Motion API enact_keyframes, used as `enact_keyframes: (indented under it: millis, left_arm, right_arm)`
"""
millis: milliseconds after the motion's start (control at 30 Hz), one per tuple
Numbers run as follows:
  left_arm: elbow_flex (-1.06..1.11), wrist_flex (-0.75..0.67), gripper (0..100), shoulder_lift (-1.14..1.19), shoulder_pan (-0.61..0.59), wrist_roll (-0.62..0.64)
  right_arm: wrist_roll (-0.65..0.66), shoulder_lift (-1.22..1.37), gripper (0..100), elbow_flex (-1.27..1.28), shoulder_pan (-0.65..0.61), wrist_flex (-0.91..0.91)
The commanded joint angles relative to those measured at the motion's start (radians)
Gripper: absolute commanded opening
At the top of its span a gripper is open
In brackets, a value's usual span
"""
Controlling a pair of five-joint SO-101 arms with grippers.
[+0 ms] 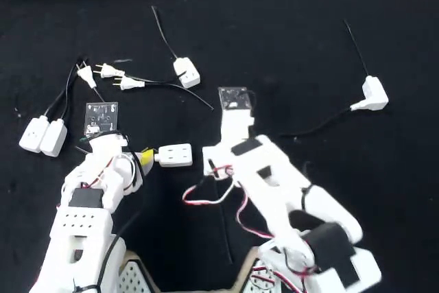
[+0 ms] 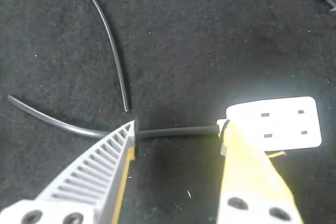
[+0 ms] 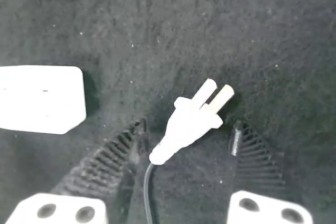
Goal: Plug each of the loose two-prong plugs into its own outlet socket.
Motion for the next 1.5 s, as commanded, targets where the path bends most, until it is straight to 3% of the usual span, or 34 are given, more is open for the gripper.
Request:
enact_keyframes:
  millis: [0,100,300,467,600,933,1033,1267,1467]
  left_arm:
    - [-0.008,-0.012,27,-0.018,0.010,0.009]
    - [-0.008,-0.012,27,-0.018,0.008,0.008]
    - [-0.008,-0.012,27,-0.018,0.010,0.008]
    - [-0.008,-0.012,27,-0.018,0.010,0.008]
    - [-0.008,-0.012,27,-0.018,0.004,0.006]
    - [-0.008,-0.012,27,-0.018,0.004,0.005]
    - [-0.008,-0.012,27,-0.018,0.005,0.005]
    - [-0.008,-0.012,27,-0.018,0.007,0.005]
    - [-0.008,-0.012,27,-0.018,0.004,0.005]
  right_arm:
    - [0.015,0.058,17.9,-0.081,0.054,0.072]
    - [0.115,0.030,0.8,-0.091,0.118,0.077]
    - [0.307,-0.117,1.5,-0.093,0.236,0.084]
    - [0.600,-0.268,1.5,-0.094,0.290,0.083]
    - [0.842,-0.331,1.8,-0.076,0.285,0.107]
    - [1.261,-0.283,1.9,0.125,0.126,0.172]
    - [1.254,-0.288,2.8,0.153,0.103,0.183]
    - [1.158,-0.289,19.4,0.071,0.106,0.285]
    - [1.077,-0.283,16.9,0.019,0.107,0.275]
